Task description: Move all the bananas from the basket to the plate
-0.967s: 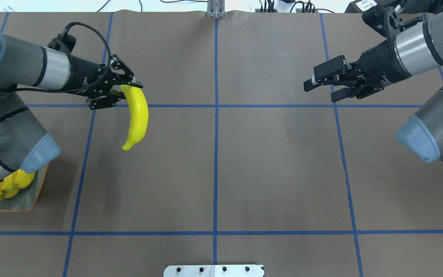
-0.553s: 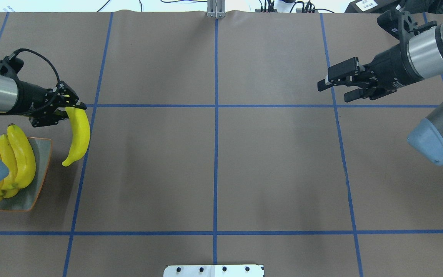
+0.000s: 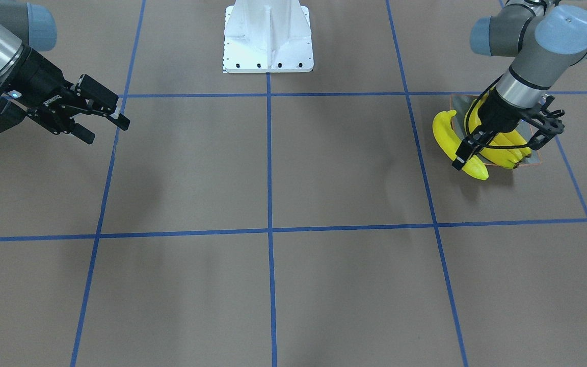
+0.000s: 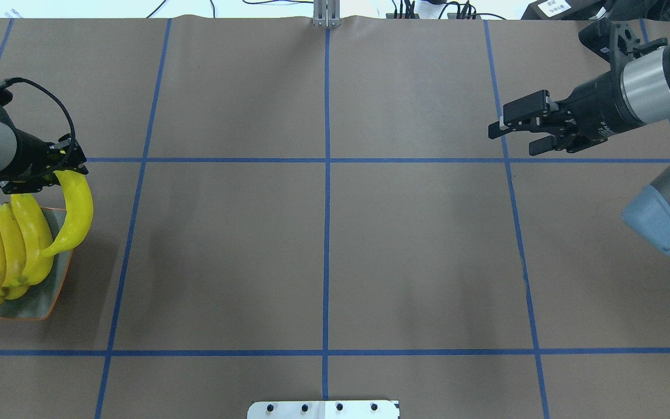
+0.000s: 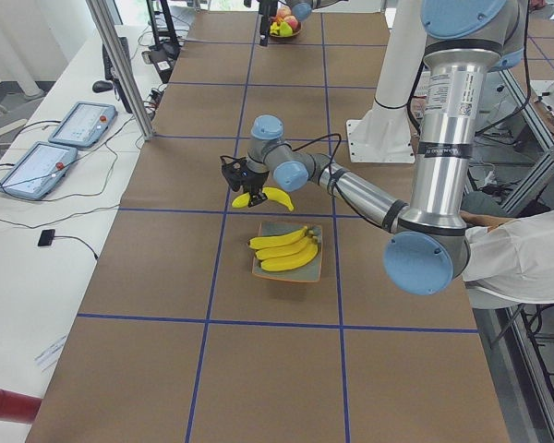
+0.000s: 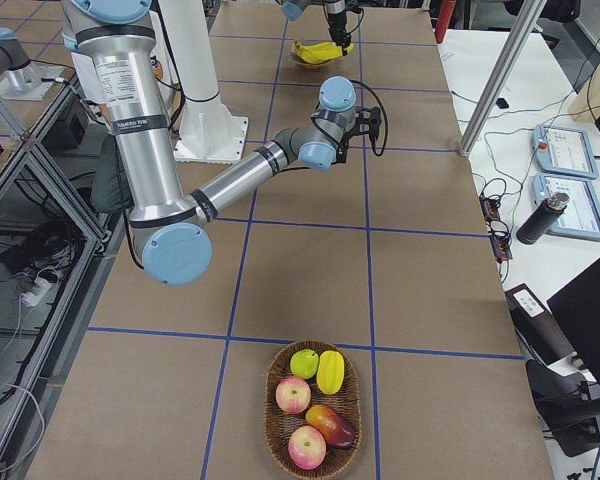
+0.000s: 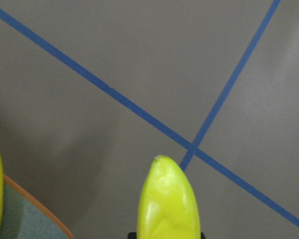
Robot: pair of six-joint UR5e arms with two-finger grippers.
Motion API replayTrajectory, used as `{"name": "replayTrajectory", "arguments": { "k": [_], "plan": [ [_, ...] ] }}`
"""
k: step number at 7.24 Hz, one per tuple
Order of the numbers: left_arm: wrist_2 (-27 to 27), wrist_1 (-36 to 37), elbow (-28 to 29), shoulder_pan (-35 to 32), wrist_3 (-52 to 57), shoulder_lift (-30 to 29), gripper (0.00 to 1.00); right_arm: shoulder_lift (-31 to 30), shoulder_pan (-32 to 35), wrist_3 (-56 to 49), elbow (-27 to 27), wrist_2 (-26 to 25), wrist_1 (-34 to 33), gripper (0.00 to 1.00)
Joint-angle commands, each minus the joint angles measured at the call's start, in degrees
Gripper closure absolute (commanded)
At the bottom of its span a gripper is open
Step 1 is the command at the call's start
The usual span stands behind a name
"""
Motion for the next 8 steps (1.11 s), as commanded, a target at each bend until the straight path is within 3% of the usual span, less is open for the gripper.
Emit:
{"name": "replayTrajectory", "arguments": {
  "k": [1, 5, 8],
  "plan": [
    [6.37, 8.82, -0.24, 3.46, 0.63, -0.23, 1.00, -0.51, -0.01, 0.00, 0.01, -0.20, -0.09, 0.00],
    [7.20, 15.51, -1.47, 4.88, 4.30, 0.03, 1.00, -0.69, 0.08, 0.09, 0.62, -1.08, 0.00, 0.00],
    [7.29, 16.59, -1.21, 4.98, 6.34, 1.34, 1.00, -0.86, 0.08, 0.09, 0.98, -1.08, -0.09, 0.00]
  ]
}}
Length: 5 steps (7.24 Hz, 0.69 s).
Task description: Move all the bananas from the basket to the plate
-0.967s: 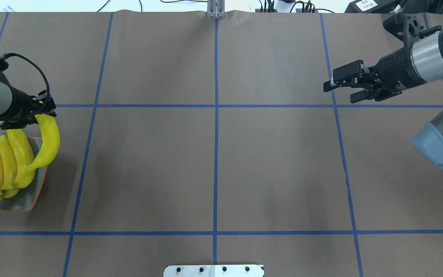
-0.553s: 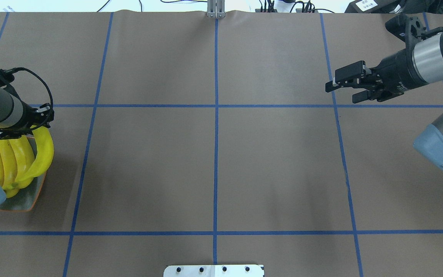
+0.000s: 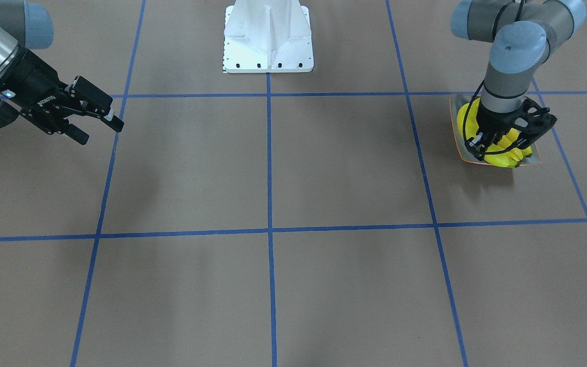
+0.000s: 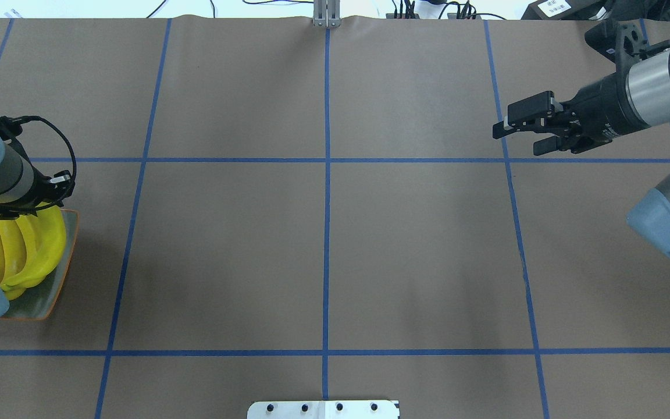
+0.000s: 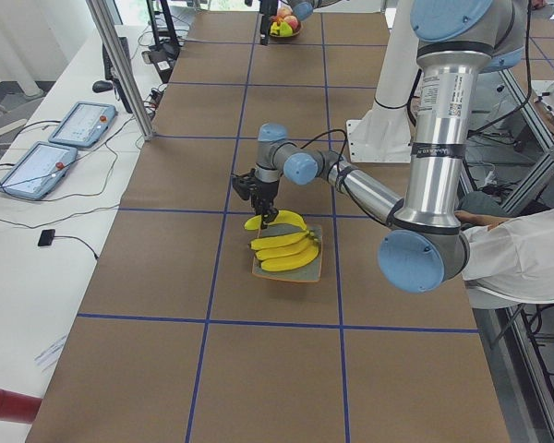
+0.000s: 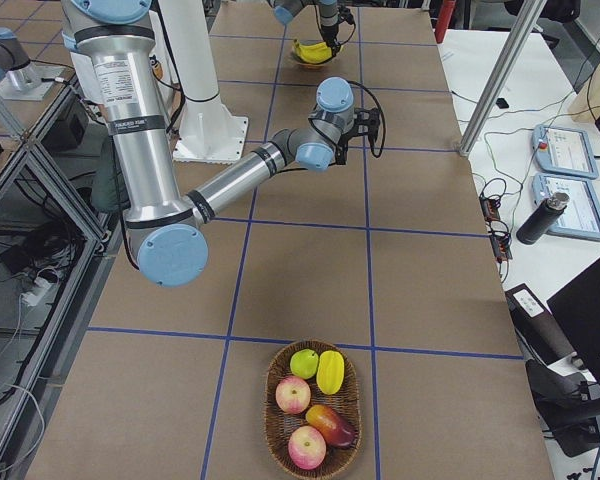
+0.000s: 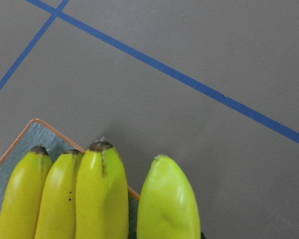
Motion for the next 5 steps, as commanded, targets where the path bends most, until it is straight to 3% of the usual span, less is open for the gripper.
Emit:
{"name": "replayTrajectory", "arguments": {
  "k": [1, 5],
  "plan": [
    [0.04, 0.47, 0.39, -0.04, 1.89, 0.60, 1.00, -0.06, 0.06, -0.05, 0.06, -0.01, -0.01, 0.00],
    [1.09, 0.73, 1.27, 0.13, 1.98, 0.60, 1.00, -0.06, -0.03, -0.05, 0.15, 0.08, 0.07, 0.00]
  ]
}}
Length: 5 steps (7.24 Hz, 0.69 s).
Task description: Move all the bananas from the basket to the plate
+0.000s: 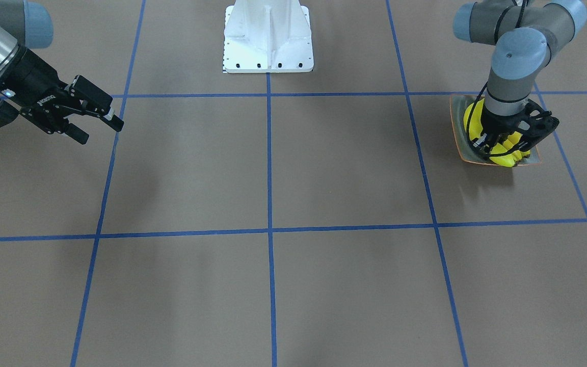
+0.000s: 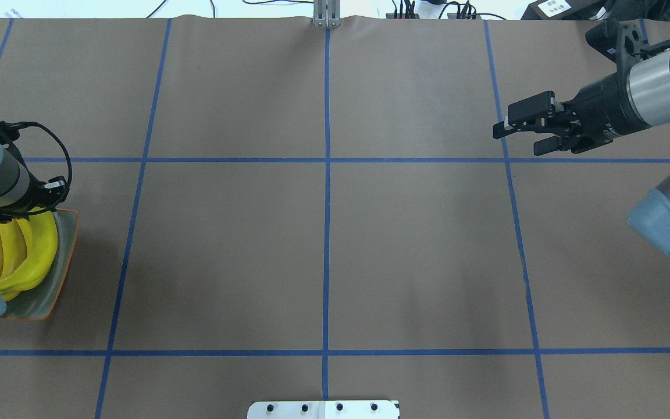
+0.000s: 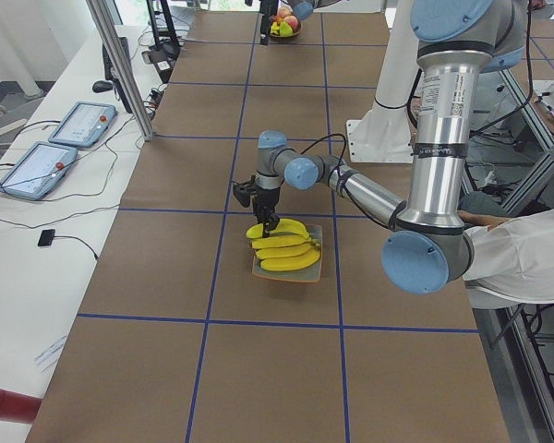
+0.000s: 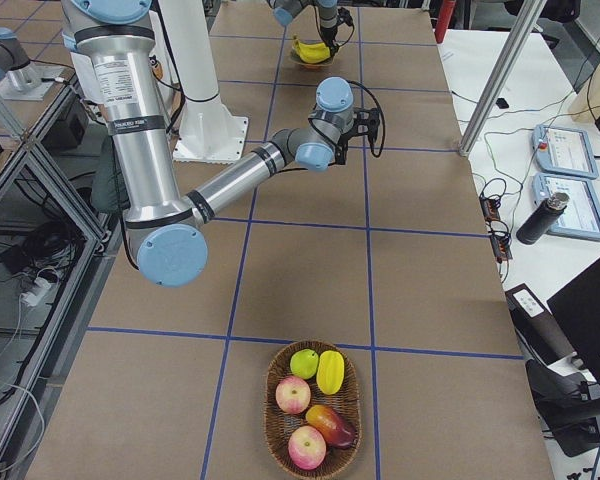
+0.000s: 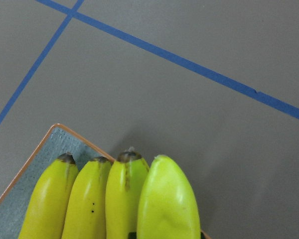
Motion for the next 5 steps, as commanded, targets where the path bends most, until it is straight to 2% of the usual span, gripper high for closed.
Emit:
{"name": "replayTrajectory", "arguments": {
  "k": [1, 2, 5],
  "plan": [
    [0.32, 0.12, 0.30, 0.02, 0.11, -0.02, 0.43, 0.00, 0.08, 0.00, 0.06, 0.03, 0.07, 0.00],
    [0.32, 0.21, 0.30, 0.02, 0.11, -0.02, 0.00, 0.00, 0.08, 0.09, 0.06, 0.03, 0.07, 0.00],
    [0.15, 0.12, -0.75, -0.07, 0.72, -0.02, 0.00, -0.09, 0.08, 0.17, 0.32, 0.03, 0.07, 0.00]
  ]
}}
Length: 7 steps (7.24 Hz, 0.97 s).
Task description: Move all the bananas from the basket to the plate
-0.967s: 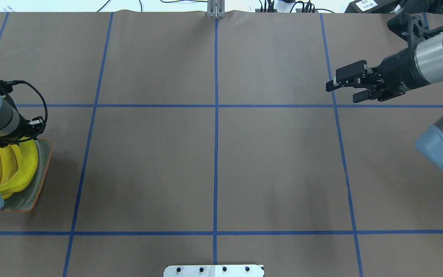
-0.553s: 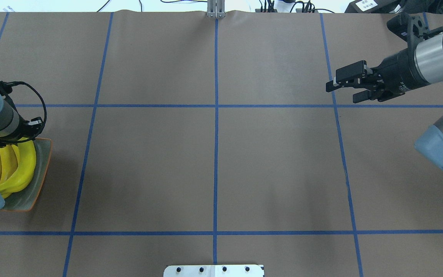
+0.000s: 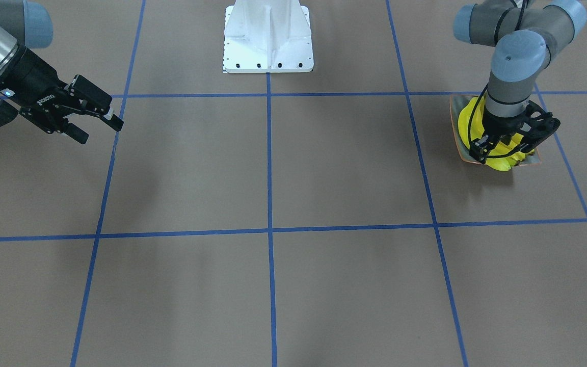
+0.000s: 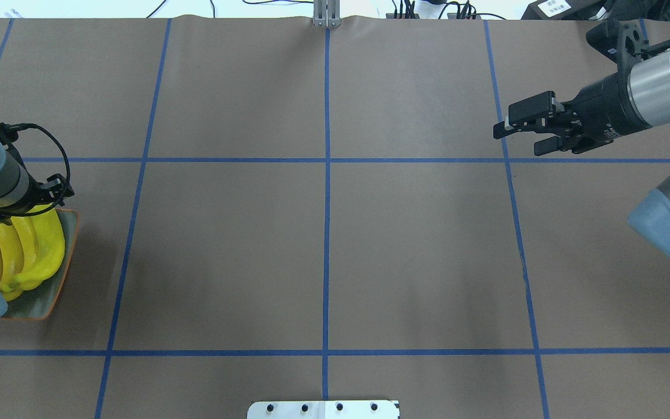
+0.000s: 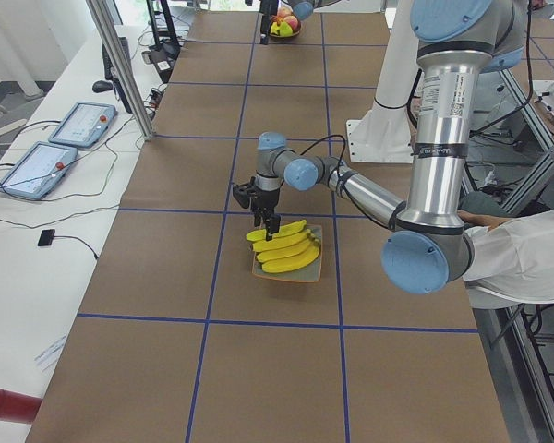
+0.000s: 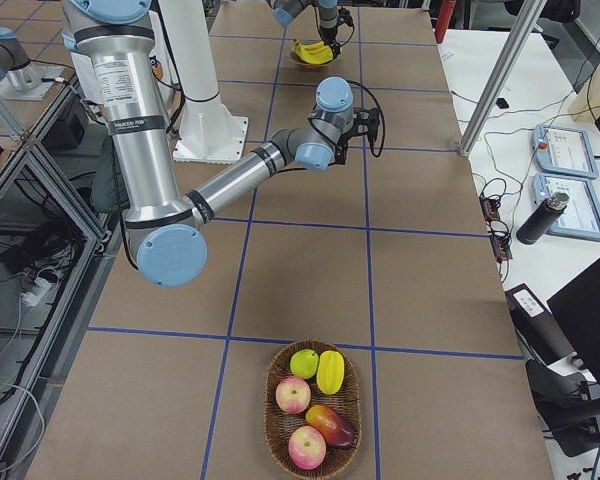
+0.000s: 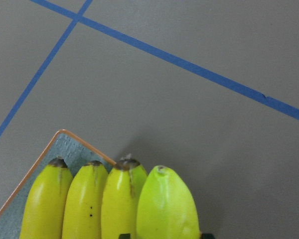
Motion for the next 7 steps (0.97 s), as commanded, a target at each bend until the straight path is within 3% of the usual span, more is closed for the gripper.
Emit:
{"name": "replayTrajectory", "arguments": {
  "k": [1, 2, 4, 7],
  "plan": [
    [-0.59, 0.08, -3.65, -0.86, 3.26, 0.24, 0.00, -0.19, 0.44, 0.07, 0.50, 0.00, -0.03, 0.00],
    [-1.03, 0.08, -6.98, -3.13, 6.68, 0.33, 0.00, -2.54, 2.62, -0.19, 0.86, 0.00, 0.06, 0.00],
    [-14.50, -1.06, -8.07, -13.47, 20.34, 0.07, 0.00, -8.60, 9.90, -5.34, 0.25, -0.09, -0.37, 0.00],
    [-25.26, -1.06, -5.80, -26.23, 51.69, 2.42, 0.00, -12.58, 19.92, -29.99, -8.95, 0.00, -2.65, 0.00]
  ]
}}
